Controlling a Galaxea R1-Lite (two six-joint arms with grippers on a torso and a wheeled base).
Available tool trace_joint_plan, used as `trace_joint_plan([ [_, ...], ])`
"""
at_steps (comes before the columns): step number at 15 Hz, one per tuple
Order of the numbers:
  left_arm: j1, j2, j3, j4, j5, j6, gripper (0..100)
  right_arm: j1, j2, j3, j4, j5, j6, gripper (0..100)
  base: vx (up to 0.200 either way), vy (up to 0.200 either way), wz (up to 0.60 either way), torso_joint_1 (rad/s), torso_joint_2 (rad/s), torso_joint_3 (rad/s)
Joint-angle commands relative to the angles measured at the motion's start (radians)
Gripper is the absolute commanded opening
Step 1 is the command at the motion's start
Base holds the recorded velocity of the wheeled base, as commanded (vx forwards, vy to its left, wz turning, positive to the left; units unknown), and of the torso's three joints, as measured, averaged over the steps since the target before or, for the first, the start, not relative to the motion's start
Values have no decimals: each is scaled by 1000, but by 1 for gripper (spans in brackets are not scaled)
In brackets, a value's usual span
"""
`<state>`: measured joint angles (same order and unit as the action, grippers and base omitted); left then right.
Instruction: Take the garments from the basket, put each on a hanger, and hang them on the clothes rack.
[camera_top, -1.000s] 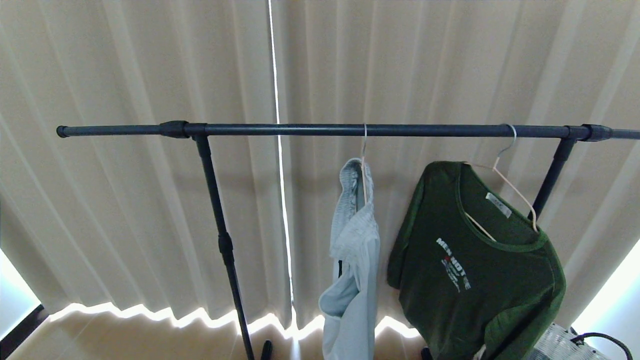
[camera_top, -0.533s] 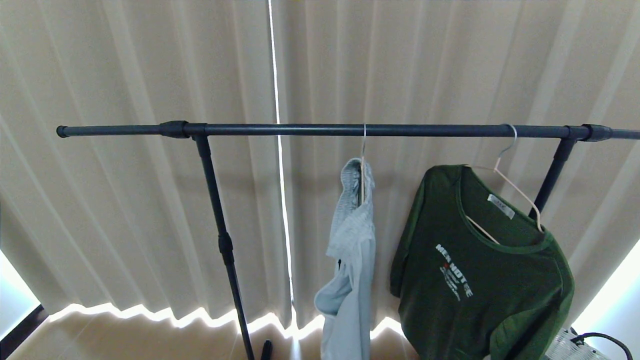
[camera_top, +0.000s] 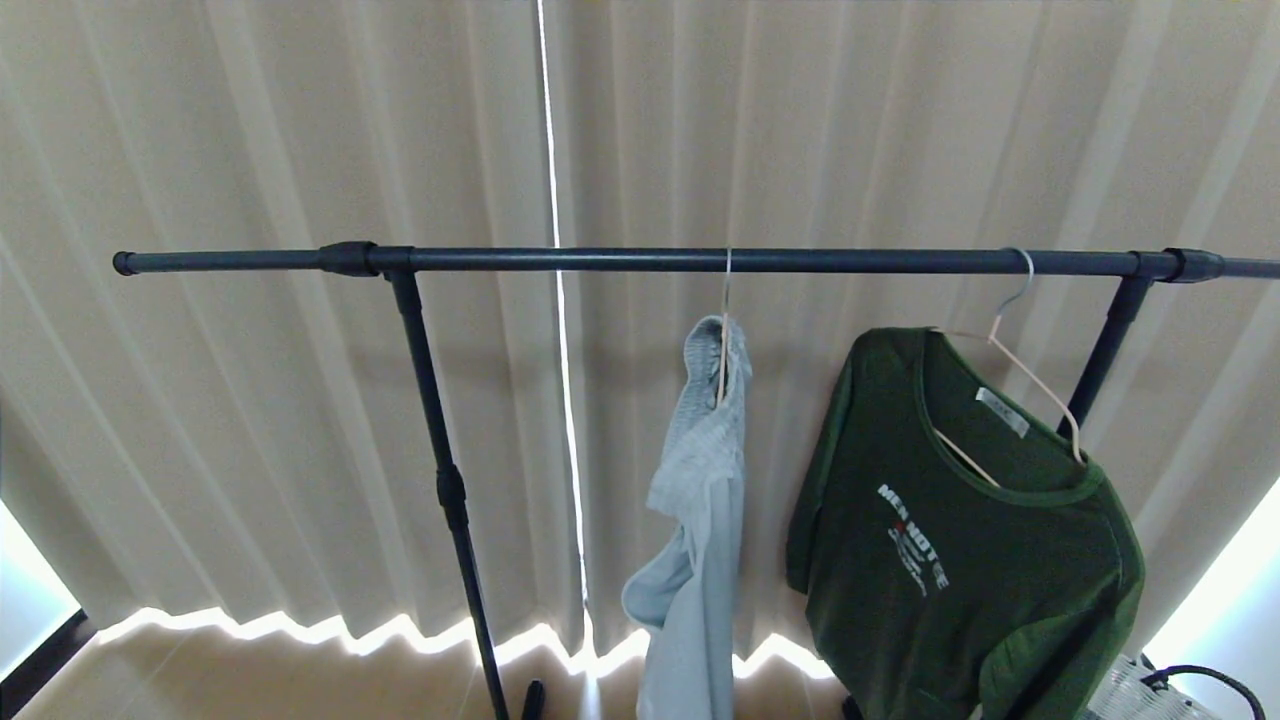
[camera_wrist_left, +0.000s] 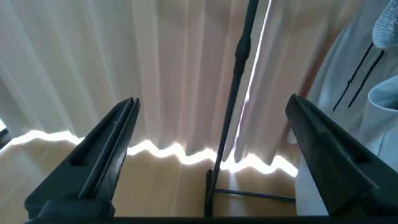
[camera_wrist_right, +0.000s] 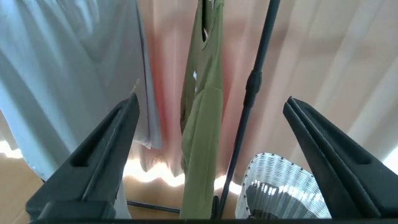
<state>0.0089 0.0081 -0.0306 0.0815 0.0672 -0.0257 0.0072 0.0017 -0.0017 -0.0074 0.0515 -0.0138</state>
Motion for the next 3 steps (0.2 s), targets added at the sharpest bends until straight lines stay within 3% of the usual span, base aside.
trace_joint_plan([
  [1, 0, 3, 0, 0, 0, 0, 100, 0, -2, 0, 0, -1, 0, 100, 0, 0, 0, 0, 0, 0],
  [3, 0, 3, 0, 0, 0, 0, 100, 0, -2, 0, 1, -1, 0, 100, 0, 0, 0, 0, 0, 0],
])
